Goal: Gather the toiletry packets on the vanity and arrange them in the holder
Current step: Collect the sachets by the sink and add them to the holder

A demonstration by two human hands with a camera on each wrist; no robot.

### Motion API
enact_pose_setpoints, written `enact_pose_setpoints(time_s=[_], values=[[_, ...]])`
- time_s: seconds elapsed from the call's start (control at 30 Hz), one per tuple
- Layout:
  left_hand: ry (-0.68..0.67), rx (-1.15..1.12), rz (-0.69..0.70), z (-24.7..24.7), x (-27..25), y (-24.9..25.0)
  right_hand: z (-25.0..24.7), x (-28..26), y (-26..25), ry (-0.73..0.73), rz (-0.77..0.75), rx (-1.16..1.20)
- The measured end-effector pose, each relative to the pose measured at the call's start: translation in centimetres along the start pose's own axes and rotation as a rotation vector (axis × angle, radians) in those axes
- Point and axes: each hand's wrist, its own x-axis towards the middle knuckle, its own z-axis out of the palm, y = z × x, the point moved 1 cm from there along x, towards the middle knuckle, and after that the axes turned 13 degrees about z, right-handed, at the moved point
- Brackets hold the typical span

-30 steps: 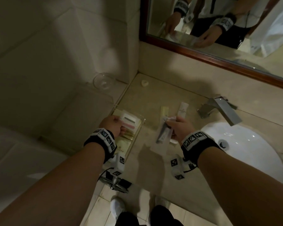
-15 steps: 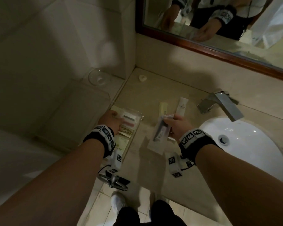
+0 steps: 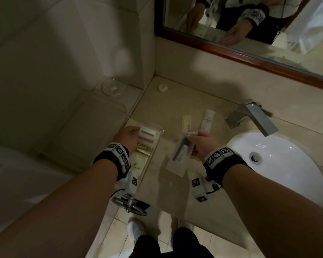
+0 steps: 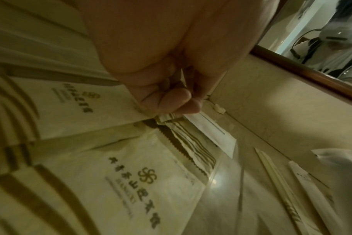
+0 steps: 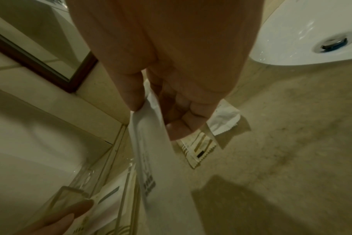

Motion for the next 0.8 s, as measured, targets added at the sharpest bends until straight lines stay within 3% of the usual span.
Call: enact_pose_setpoints(time_s=[0.23, 0.4, 0.6, 0.8], values=[[0.009, -0.143, -0.050, -2.4, -2.3, 0.8, 3.1, -1.9, -2.5, -0.079, 0.017, 0.000], [-0.249, -0.352, -0.114, -4.5, -4.7, 1.2, 8.2, -4.1, -3.9, -0.186, 0.056, -0.022], [-0.222, -0.334, -0.136, -5.9, -7.0, -0.8, 12.0, -4.6, -3.1, -0.218, 0.034, -0.295], [-0.193, -0.245, -0.220, -5.4, -8.3, -2.7, 12.7, -2.9, -1.9, 0.040, -0.206, -0.900]])
